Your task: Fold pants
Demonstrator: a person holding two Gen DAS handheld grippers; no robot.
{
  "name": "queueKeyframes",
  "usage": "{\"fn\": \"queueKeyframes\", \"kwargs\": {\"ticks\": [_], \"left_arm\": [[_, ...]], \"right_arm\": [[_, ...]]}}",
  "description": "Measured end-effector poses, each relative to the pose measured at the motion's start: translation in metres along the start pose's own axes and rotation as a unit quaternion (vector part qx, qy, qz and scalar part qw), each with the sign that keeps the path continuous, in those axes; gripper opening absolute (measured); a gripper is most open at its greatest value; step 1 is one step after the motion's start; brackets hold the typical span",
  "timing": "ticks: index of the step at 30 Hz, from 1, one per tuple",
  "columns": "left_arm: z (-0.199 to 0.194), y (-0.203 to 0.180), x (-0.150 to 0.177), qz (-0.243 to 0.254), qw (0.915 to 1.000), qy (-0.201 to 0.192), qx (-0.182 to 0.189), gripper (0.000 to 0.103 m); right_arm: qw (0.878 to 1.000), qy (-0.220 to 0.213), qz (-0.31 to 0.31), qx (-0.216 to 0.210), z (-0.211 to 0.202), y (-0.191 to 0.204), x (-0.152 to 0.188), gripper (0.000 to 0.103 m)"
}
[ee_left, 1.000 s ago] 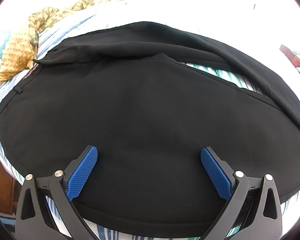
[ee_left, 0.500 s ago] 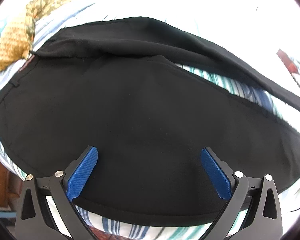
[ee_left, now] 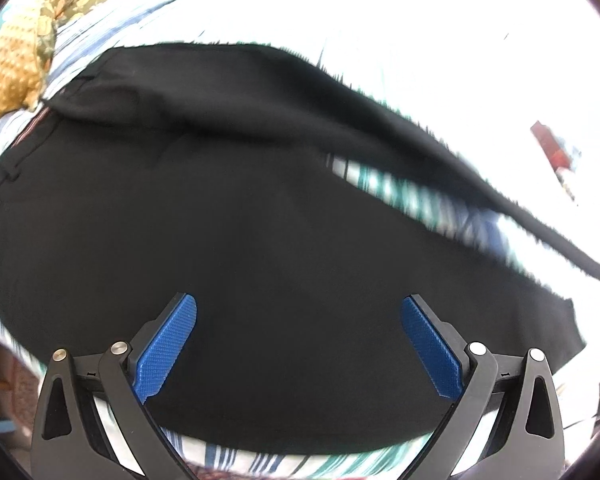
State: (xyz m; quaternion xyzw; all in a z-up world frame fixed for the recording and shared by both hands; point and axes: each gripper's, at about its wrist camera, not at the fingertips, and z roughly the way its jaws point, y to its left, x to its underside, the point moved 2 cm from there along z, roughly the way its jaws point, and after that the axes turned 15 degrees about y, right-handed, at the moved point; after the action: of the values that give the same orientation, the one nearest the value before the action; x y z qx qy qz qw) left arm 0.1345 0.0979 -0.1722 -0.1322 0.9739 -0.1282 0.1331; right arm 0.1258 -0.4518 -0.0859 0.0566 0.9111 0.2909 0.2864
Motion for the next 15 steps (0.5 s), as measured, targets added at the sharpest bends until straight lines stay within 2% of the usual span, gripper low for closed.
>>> {"fn": "queueKeyframes", "kwargs": {"ticks": [2, 6, 9, 12, 15], "left_arm": [[-0.008, 0.005, -0.028, -0.019, 0.9995, -0.006, 0.026, 0.102], [-0.006, 0.003, -0.106, -0.043, 0.9953, 0.003, 0.086, 0.102], [0.014, -0.007, -0.16, -0.046, 0.9964, 0.016, 0.069, 0.102], [0.041, -0.008, -0.202, -0.073, 0.995, 0.042, 0.053, 0.102], [0.06, -0.005, -0.227, -0.098, 0.9933, 0.053, 0.031, 0.102]], "right_arm": [[1.0, -0.001, -0.005, -0.002, -0.004, 0.003, -0.001, 0.007], [1.0, -0.006, -0.011, -0.014, -0.01, 0.008, -0.003, 0.007], [1.0, -0.008, -0.009, -0.026, -0.012, 0.008, -0.002, 0.007], [0.999, -0.009, -0.011, -0.03, -0.017, 0.009, 0.0, 0.007], [0.999, -0.006, -0.01, -0.03, -0.023, 0.009, 0.004, 0.006]]}}
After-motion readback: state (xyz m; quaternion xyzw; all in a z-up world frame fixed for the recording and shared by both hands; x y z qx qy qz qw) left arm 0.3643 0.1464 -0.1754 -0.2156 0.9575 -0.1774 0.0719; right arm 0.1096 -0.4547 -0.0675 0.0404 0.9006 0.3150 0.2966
